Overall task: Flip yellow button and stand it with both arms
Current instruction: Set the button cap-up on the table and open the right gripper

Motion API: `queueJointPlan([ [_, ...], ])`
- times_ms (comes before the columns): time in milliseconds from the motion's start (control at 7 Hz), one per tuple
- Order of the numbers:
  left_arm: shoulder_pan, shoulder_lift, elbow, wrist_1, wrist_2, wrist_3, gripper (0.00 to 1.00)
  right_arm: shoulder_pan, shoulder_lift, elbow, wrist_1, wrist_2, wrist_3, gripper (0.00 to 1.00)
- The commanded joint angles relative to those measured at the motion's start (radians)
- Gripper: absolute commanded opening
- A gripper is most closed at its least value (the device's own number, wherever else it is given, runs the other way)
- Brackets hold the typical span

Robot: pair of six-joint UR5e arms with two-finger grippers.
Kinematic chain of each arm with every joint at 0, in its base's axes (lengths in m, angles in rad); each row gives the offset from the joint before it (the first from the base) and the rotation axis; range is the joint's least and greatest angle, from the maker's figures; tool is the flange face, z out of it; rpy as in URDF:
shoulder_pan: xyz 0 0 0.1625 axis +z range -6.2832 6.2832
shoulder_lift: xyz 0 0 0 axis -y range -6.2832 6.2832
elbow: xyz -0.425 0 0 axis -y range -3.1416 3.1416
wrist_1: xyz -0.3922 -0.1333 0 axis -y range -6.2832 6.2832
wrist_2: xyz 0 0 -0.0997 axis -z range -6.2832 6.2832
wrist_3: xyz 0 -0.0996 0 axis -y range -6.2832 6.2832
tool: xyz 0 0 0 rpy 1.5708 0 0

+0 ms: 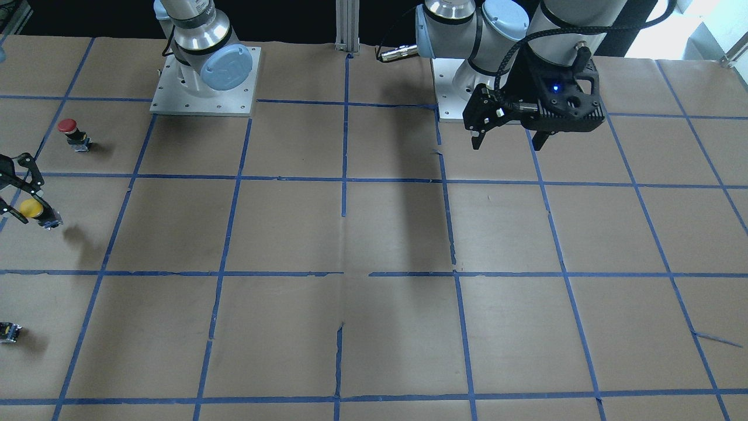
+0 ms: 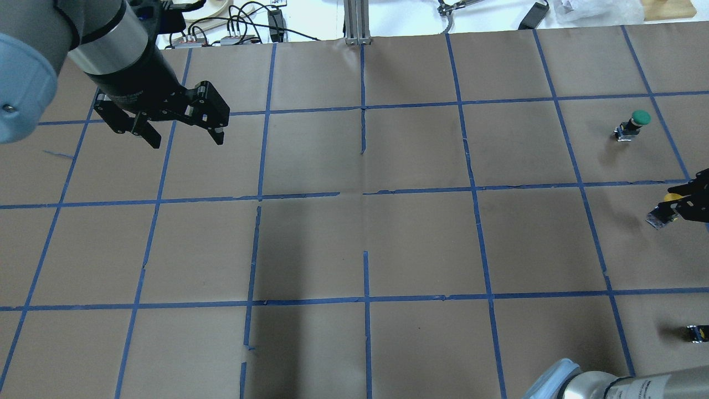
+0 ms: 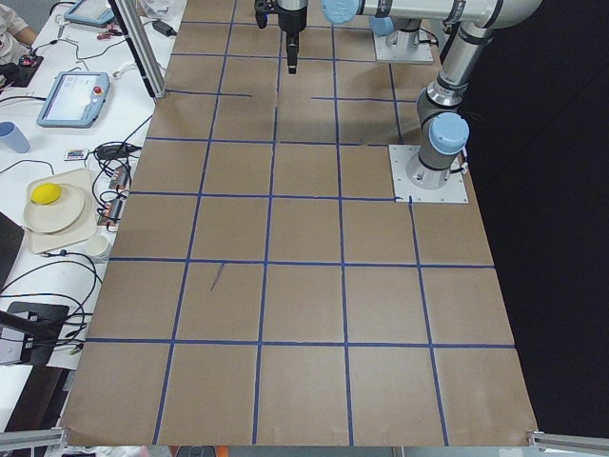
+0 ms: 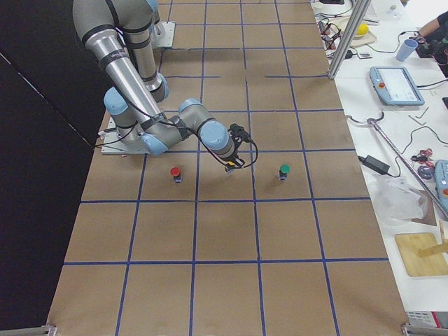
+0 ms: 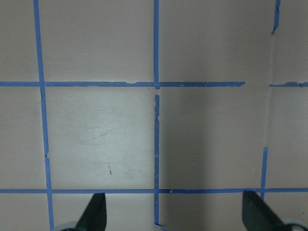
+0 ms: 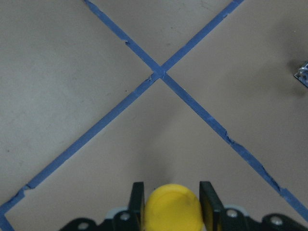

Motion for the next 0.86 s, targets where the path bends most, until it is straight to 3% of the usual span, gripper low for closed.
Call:
queueJointPlan([
  [0,0.068,-0.005,-0.001,0.004,-0.049,0.043,1.00,-0.033,0.020,-0.001,0.008,0.026,-0.216,0.16],
  [286,0.071,-0.010,0.007,-0.007,-0.012,0.045,1.00,-0.037,0.021,-0.001,0.037,0.026,-0.355,0.13],
  [571,0.054,-0.013,0.007,-0.005,0.007,0.050,0.99,-0.041,0.027,-0.002,0.046,0.028,-0.381,0.13],
  [714,0.046,-0.014,0.008,-0.004,0.009,0.048,0.99,-0.042,0.032,-0.002,0.046,0.029,-0.390,0.18],
])
